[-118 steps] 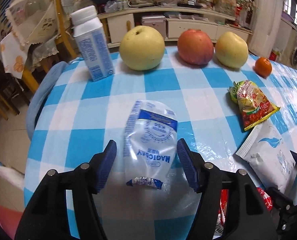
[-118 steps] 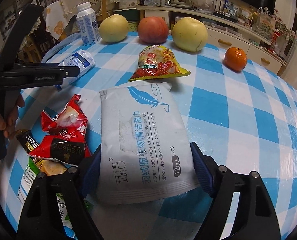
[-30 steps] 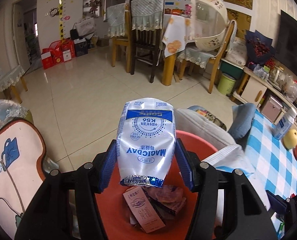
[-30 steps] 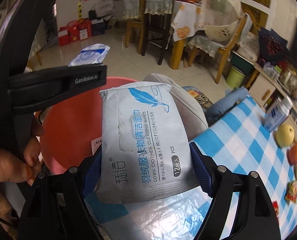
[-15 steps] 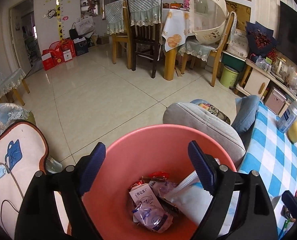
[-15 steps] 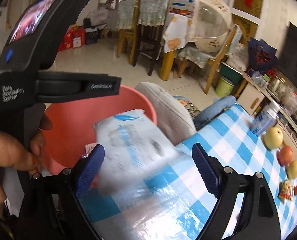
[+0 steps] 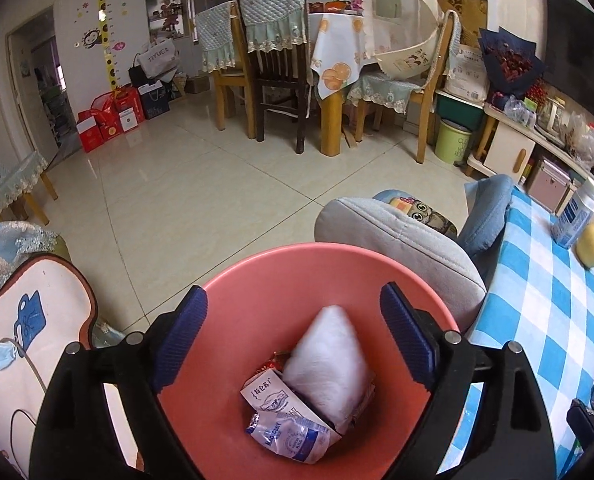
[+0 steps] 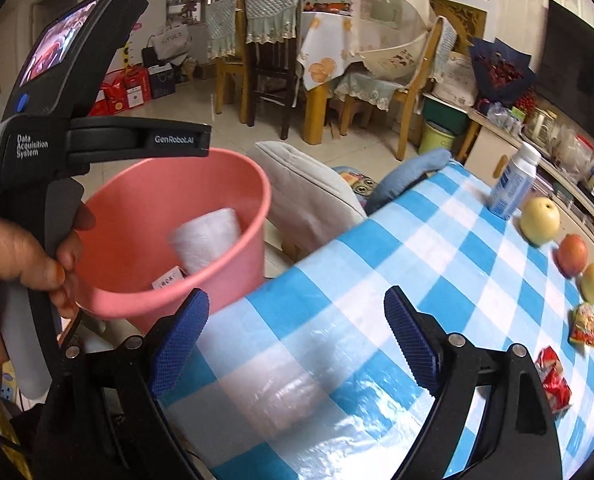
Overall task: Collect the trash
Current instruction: 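Move both open tools back over the remaining snacks on the table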
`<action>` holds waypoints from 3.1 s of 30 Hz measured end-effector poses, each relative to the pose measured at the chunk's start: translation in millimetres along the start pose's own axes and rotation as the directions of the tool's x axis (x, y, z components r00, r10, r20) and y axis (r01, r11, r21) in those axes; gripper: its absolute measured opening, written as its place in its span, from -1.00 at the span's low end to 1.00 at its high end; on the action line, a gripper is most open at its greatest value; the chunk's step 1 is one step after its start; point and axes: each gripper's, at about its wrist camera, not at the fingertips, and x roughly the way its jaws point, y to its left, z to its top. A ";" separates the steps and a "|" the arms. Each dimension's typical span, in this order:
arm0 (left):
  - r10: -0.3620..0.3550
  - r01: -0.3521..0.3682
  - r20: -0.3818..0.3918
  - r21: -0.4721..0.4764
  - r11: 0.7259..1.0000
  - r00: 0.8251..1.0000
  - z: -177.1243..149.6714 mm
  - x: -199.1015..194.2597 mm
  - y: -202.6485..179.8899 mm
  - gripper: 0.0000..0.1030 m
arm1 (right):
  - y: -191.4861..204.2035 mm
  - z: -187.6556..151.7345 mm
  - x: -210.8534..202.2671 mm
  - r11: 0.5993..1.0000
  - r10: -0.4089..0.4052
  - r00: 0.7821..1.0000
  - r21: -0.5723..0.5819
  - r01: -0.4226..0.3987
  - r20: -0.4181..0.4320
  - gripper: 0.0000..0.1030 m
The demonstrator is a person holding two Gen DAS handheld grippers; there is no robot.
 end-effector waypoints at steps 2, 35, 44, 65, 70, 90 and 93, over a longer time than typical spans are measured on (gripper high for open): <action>-0.004 0.004 0.005 0.016 1.000 1.000 -0.6 -1.9 -5.9 0.74 | -5.0 -5.1 -1.7 1.000 -0.021 1.000 0.008 0.021 -0.002 0.72; -0.077 0.049 0.071 0.337 0.940 0.994 -33.3 -39.7 -137.2 0.78 | -99.7 -68.7 -61.7 0.976 -0.167 0.985 0.149 0.161 0.031 0.78; -0.122 0.087 0.059 0.406 0.910 0.991 -46.0 -47.0 -169.1 0.78 | -132.0 -87.1 -75.6 0.961 -0.175 0.984 0.224 0.161 0.043 0.78; -0.465 0.458 -0.117 0.486 0.744 0.878 -85.5 -81.9 -242.0 0.78 | -237.8 -140.3 -134.1 0.874 -0.251 0.968 0.436 0.212 0.031 0.78; -0.560 0.578 -0.202 0.495 0.649 0.803 -103.4 -92.2 -260.4 0.78 | -269.4 -153.2 -144.0 0.837 -0.280 0.960 0.493 0.238 0.012 0.78; -0.596 0.734 -0.522 0.656 0.177 0.610 -199.4 -127.9 -320.6 0.78 | -342.2 -179.9 -131.3 0.739 -0.237 0.969 0.634 0.228 -0.073 0.78; -0.577 0.741 -0.540 0.647 0.180 0.612 -202.9 -120.7 -325.6 0.78 | -348.8 -179.8 -126.3 0.732 -0.231 0.970 0.642 0.226 -0.078 0.78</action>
